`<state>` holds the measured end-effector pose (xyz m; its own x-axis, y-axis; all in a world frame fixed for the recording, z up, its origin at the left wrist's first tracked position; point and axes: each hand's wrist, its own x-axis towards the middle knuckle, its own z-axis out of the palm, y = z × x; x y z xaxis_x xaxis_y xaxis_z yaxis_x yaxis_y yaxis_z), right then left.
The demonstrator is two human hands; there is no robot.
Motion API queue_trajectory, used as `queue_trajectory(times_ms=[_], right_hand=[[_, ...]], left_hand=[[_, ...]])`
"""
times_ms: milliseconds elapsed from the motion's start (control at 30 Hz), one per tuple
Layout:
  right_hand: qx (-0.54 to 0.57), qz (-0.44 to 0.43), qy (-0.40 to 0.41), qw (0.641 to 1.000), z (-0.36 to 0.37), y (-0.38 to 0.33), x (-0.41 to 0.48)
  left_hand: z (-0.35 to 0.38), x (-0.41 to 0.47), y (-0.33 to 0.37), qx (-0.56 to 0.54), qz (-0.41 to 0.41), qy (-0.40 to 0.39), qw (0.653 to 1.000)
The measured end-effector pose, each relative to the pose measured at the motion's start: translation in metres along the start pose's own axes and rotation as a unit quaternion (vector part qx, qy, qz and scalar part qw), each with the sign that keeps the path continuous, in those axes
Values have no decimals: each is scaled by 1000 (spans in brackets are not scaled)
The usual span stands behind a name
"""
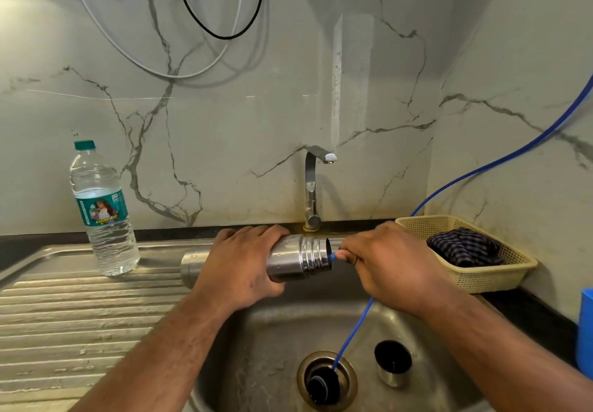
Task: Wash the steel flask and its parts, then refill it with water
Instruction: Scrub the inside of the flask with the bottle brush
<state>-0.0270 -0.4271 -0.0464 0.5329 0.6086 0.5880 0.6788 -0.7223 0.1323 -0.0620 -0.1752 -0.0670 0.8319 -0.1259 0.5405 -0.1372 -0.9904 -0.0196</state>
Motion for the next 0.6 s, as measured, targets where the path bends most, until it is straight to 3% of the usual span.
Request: queue_trajectory(times_ms=[167,333,467,600], right_hand=[[50,5,-72,996,-1,-5,-1],[-6,-23,13,1000,5,-8,-2],[36,6,6,999,1,14,-3],[43,-20,25,999,-17,45,-4]], left_hand=[[-1,0,0,13,-6,-13,1000],[2,-1,4,11,1,-21,1000],[-2,0,-9,14,-10,-7,1000],[-7,-2,-26,-1,-33,16,999]])
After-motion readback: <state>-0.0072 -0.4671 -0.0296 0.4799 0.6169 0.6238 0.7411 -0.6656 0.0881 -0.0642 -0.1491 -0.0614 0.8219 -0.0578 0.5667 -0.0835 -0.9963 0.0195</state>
